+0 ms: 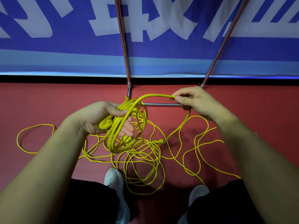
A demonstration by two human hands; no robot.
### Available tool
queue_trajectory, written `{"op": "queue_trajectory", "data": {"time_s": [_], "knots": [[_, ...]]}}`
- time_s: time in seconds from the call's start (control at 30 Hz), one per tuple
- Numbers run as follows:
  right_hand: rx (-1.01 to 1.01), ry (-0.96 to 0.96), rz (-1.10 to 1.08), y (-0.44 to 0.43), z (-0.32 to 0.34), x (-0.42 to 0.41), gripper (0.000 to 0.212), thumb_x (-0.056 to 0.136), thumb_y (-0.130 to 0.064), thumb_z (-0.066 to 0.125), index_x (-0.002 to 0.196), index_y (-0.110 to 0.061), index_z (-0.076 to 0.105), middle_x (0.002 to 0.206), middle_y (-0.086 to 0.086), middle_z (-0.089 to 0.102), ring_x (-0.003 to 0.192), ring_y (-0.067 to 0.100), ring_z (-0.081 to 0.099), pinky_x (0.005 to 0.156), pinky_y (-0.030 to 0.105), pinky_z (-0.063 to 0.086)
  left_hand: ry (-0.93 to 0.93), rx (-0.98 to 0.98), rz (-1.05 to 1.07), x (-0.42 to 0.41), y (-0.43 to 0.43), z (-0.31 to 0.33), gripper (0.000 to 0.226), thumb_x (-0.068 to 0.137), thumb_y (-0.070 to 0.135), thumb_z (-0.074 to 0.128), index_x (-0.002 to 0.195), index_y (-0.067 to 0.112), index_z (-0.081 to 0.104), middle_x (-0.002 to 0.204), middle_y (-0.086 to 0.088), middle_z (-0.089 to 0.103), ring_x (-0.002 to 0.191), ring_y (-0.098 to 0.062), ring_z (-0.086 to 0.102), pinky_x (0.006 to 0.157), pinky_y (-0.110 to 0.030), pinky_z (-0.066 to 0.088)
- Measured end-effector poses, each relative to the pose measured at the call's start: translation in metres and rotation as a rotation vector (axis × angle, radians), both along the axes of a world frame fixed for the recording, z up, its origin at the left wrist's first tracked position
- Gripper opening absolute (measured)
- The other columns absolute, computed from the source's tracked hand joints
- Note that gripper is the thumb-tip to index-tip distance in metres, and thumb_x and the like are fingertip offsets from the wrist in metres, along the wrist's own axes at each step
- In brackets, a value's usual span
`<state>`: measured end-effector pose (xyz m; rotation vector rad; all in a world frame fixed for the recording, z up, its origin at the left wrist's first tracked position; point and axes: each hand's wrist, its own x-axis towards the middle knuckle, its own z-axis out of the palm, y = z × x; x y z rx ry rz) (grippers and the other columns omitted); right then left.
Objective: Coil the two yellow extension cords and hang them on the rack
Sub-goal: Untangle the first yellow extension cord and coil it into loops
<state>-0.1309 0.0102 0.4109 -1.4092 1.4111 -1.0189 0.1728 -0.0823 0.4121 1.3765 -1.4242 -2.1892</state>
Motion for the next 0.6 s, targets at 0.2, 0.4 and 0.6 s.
{"op": "queue_trajectory", "data": {"time_s": [0.2,0.4,0.6], "knots": [[0.042,0.266,0.199,0.004,0.007,0.011,0.015,0.091,-0.008,0.064,0.089,-0.018,0.075,0.056,-0.002,0.055,0.056,0.007,0.041,0.053,0.019,0.032,-0.042,-0.012,-0.082,-0.013,0.01,0.002,0.051,0.074,0.03,0.081,0.109,-0.004,0.065,0.115,-0.037,0.061,0.112,-0.051,0.06,0.101,-0.068,0.039],[-0.036,0.344,0.198,0.005,0.007,0.054,0.006,0.086,-0.012,0.071,0.089,-0.013,0.076,0.084,-0.005,0.074,0.077,-0.003,0.061,0.077,0.017,0.047,0.044,0.02,-0.159,-0.041,0.035,0.006,0.018,0.085,0.011,0.057,0.092,-0.005,0.062,0.087,-0.031,0.07,0.078,-0.037,0.073,0.079,-0.05,0.056],[-0.166,0.343,0.044,0.001,-0.003,0.067,0.01,0.085,-0.023,0.07,0.081,-0.014,0.072,0.066,-0.01,0.064,0.061,-0.001,0.053,0.064,0.023,0.044,0.151,0.075,-0.072,-0.049,0.037,0.011,0.018,0.082,0.015,0.054,0.085,-0.002,0.062,0.065,-0.016,0.066,0.053,-0.028,0.067,0.049,-0.029,0.056]]}}
